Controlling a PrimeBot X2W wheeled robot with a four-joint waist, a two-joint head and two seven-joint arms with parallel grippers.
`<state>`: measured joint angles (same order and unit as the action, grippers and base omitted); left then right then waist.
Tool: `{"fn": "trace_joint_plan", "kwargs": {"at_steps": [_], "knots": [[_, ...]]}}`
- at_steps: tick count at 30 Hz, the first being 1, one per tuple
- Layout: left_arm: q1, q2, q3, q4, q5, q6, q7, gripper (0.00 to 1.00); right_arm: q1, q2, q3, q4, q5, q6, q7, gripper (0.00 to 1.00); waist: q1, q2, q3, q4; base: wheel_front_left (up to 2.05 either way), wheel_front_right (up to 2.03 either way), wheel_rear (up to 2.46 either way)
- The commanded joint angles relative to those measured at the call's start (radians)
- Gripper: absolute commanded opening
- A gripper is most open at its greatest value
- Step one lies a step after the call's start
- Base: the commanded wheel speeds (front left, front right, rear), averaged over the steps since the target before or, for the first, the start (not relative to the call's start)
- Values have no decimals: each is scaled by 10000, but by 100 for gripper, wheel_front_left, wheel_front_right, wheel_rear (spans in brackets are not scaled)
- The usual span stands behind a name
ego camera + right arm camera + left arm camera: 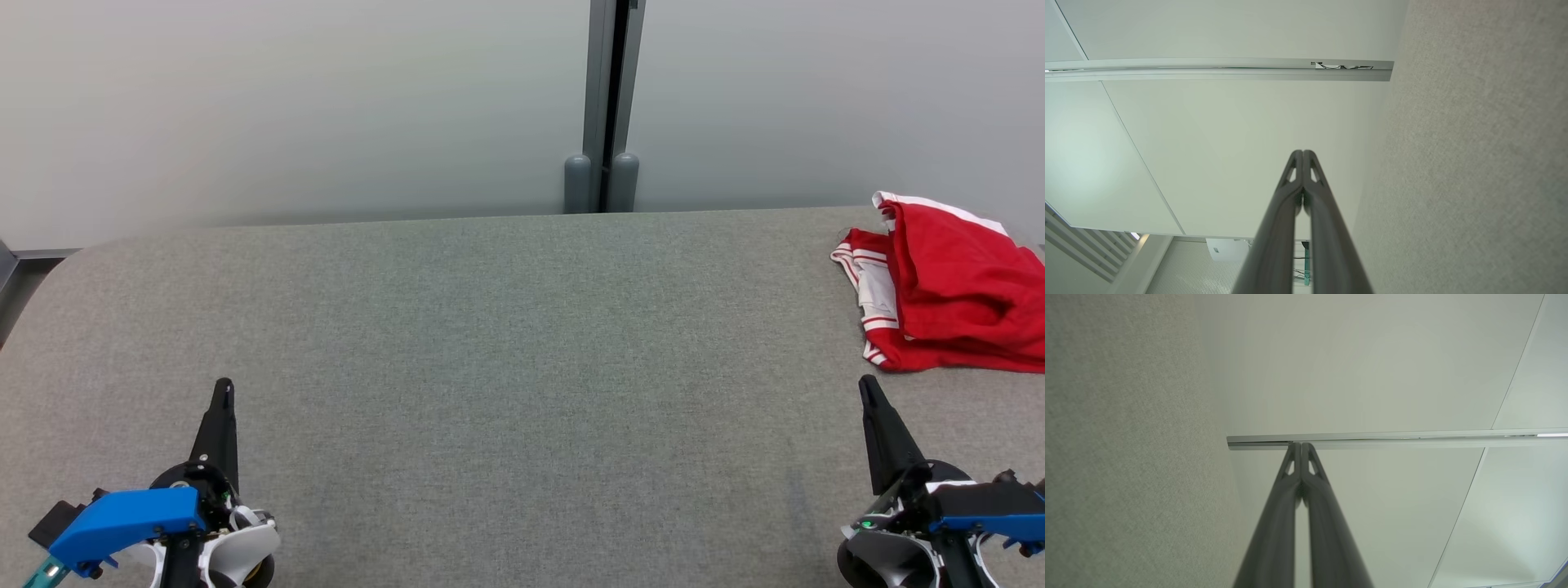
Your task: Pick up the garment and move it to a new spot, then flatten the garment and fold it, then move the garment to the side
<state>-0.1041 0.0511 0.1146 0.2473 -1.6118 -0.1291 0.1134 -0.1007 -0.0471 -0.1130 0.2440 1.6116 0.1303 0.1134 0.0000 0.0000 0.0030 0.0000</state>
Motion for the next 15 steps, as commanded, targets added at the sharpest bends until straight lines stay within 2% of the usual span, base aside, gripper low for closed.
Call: {"fn": "trace_joint_plan", "kwargs": {"at_steps": [1, 15], "knots": [[-87, -23, 24, -39, -19, -50, 46, 0, -138, -58, -26, 20, 24, 7, 31, 0, 0, 0, 0, 0, 0, 0, 0], [-87, -22, 21, -40, -20, -50, 44, 0, -138, -58, -23, 18, 25, 7, 30, 0, 0, 0, 0, 0, 0, 0, 0]]}}
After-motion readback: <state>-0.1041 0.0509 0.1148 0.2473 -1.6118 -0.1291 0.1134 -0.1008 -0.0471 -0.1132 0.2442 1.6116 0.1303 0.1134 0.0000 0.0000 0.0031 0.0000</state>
